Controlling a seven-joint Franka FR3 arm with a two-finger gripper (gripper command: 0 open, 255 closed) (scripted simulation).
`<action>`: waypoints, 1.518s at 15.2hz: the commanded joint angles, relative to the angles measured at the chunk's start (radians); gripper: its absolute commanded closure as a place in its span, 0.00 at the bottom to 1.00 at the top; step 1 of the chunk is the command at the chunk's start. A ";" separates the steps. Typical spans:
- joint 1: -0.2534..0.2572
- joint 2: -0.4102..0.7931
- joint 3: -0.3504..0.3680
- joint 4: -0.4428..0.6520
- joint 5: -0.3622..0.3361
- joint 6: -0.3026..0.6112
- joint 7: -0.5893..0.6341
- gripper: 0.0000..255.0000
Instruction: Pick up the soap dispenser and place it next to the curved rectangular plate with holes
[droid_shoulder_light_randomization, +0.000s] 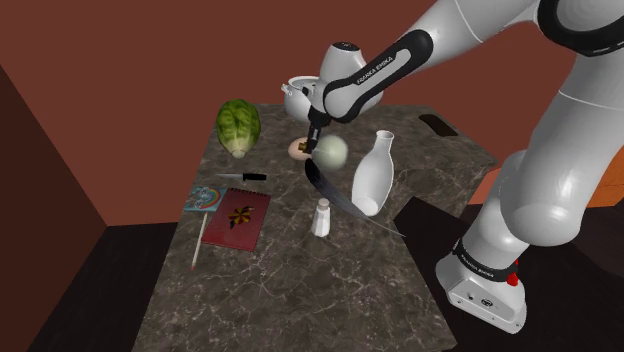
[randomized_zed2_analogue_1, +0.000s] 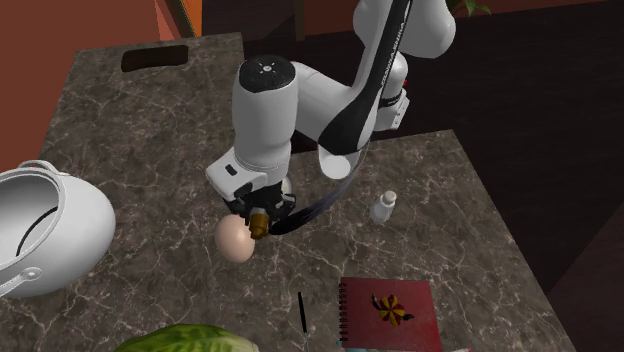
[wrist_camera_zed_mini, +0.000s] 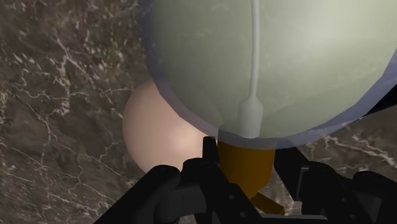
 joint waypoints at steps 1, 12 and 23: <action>0.001 -0.018 0.000 0.008 -0.005 -0.026 0.005 1.00; 0.001 -0.106 0.002 0.070 -0.022 -0.176 0.015 1.00; 0.002 -0.167 0.005 0.158 -0.029 -0.324 0.019 1.00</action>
